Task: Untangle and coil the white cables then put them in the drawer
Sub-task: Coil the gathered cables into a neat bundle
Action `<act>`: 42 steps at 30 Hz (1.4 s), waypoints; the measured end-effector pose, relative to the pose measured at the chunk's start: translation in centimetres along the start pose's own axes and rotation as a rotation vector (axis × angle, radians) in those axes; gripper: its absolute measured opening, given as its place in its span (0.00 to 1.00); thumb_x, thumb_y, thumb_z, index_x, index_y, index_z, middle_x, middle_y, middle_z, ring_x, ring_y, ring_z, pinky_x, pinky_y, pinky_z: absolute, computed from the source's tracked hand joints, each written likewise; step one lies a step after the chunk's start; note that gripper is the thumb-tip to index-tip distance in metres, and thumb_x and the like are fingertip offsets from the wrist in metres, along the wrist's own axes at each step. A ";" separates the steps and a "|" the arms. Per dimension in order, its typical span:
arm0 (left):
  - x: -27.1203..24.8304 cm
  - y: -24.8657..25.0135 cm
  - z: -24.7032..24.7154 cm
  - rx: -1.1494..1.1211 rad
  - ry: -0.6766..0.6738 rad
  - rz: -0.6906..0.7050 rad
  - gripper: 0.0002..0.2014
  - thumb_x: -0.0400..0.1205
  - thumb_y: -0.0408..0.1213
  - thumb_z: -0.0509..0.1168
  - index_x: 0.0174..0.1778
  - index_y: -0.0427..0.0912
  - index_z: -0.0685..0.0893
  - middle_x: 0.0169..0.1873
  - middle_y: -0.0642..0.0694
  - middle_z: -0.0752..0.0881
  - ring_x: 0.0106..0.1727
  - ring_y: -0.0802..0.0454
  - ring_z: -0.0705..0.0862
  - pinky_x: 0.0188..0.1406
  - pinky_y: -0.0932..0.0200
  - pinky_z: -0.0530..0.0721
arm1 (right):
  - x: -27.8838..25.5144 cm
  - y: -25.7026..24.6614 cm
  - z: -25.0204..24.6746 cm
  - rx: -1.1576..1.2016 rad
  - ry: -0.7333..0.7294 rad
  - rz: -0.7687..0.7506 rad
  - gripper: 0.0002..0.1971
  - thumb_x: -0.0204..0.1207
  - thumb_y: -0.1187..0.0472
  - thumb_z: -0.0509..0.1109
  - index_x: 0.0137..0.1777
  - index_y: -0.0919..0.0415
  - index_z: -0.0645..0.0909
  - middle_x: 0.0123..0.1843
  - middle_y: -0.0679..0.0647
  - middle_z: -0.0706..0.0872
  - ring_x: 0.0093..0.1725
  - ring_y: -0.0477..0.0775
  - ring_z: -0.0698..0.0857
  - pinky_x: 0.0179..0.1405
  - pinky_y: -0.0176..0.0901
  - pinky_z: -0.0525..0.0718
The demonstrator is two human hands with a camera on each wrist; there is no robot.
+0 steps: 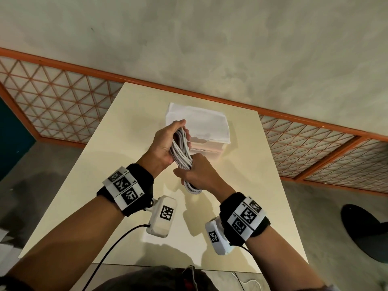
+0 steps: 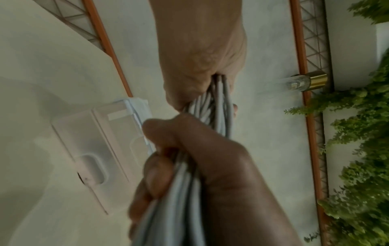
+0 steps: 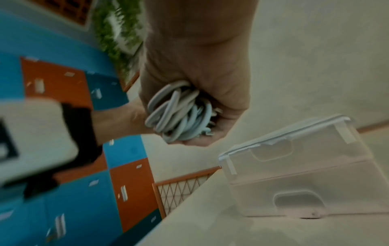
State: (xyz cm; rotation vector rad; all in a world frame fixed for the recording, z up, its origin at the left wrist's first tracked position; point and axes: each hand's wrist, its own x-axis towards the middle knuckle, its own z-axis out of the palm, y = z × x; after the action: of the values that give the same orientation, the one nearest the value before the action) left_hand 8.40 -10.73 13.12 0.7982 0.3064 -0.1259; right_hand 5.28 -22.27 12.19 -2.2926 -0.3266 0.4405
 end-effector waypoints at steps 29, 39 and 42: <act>-0.1 -2.4 0.3 0.050 0.019 -0.123 0.20 0.79 0.47 0.69 0.25 0.47 0.69 0.13 0.54 0.68 0.14 0.59 0.67 0.15 0.68 0.68 | -0.7 3.5 0.4 -0.177 -0.010 -0.050 0.21 0.70 0.57 0.72 0.24 0.57 0.63 0.26 0.58 0.74 0.28 0.59 0.71 0.29 0.45 0.66; 1.0 -4.1 -0.3 0.006 -0.162 -0.209 0.21 0.78 0.46 0.66 0.20 0.47 0.71 0.13 0.55 0.66 0.14 0.60 0.66 0.15 0.68 0.69 | -0.7 6.0 -1.4 -0.029 -0.232 -0.124 0.08 0.71 0.60 0.75 0.41 0.63 0.81 0.40 0.55 0.89 0.41 0.55 0.86 0.48 0.49 0.82; 1.4 -4.6 -0.7 -0.033 -0.218 -0.230 0.19 0.76 0.49 0.66 0.21 0.47 0.72 0.15 0.55 0.67 0.16 0.60 0.67 0.17 0.67 0.71 | -0.6 6.4 -1.3 0.181 -0.310 -0.091 0.06 0.72 0.63 0.76 0.40 0.58 0.80 0.33 0.55 0.87 0.34 0.49 0.86 0.43 0.38 0.82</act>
State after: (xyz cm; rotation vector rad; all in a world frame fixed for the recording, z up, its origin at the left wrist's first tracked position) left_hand 8.56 -13.36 9.04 0.7074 0.1922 -0.4201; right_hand 5.85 -27.61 8.47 -2.0238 -0.5206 0.7497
